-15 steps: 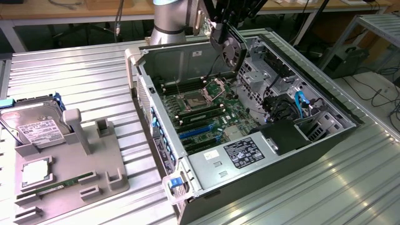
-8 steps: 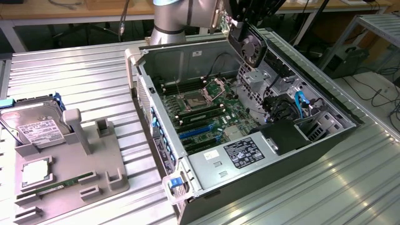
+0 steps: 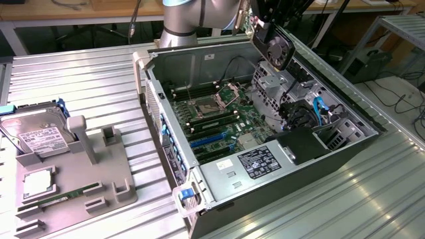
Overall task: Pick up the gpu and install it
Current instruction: 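Insert the gpu into the slot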
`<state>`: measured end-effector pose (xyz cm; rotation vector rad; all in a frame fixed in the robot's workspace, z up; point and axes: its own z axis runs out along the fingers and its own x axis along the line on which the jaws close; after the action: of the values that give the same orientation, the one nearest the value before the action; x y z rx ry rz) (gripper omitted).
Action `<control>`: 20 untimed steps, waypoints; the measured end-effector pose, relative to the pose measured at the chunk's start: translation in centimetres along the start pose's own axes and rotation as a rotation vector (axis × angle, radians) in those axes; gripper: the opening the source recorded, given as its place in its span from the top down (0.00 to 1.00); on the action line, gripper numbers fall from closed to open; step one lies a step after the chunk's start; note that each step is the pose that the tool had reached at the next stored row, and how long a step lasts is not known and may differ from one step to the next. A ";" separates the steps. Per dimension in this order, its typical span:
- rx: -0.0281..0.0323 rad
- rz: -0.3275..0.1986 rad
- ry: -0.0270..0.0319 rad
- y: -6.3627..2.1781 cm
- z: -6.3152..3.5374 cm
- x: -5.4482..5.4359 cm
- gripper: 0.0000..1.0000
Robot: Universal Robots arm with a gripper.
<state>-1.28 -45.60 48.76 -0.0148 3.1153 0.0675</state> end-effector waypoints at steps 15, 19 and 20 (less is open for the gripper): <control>-0.0042 -0.166 0.0072 0.00 0.00 0.0 0.73; -0.0052 -0.201 0.0087 0.00 0.00 0.0 0.73; -0.0055 -0.212 0.0092 0.00 0.00 0.0 0.73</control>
<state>-1.28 -45.60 48.76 -0.3447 3.1009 0.0715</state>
